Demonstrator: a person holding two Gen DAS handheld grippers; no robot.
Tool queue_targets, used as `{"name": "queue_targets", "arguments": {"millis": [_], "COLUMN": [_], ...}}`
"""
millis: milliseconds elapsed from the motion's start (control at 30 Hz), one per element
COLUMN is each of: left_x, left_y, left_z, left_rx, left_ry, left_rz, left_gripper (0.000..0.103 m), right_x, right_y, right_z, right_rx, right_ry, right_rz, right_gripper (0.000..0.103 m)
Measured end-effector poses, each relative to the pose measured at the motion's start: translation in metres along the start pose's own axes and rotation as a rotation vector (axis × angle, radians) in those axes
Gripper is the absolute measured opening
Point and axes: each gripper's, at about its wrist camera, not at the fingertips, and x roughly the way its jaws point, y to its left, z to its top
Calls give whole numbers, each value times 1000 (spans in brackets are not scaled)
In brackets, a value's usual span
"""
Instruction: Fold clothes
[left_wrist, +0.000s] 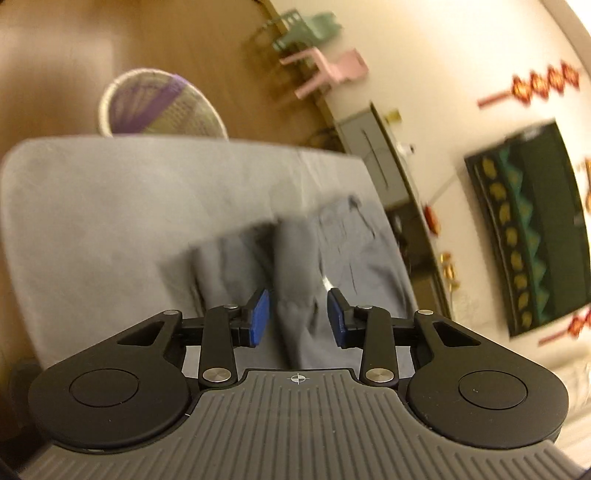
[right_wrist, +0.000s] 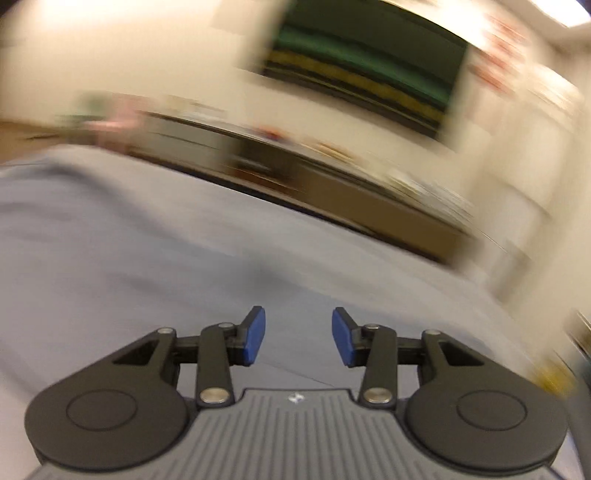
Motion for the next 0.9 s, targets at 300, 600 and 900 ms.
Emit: {"name": "queue_targets", "arguments": {"millis": [300,600,900], "left_x": [0,11,-1], "left_y": [11,39,18], "left_z": [13,25,10], "left_rx": [-4,-157,18], "left_ry": [32,60,97], "left_rz": [10,-92,-81], "left_gripper": [25,28,34], "right_x": [-11,-11,-16], "right_y": [298,363,392], "right_z": [73,78,32], "right_rx": [-603,-685,-923], "right_ry": [-149,-138,-219], "right_rz": [623,599,489], "right_gripper": [60,2,2]}}
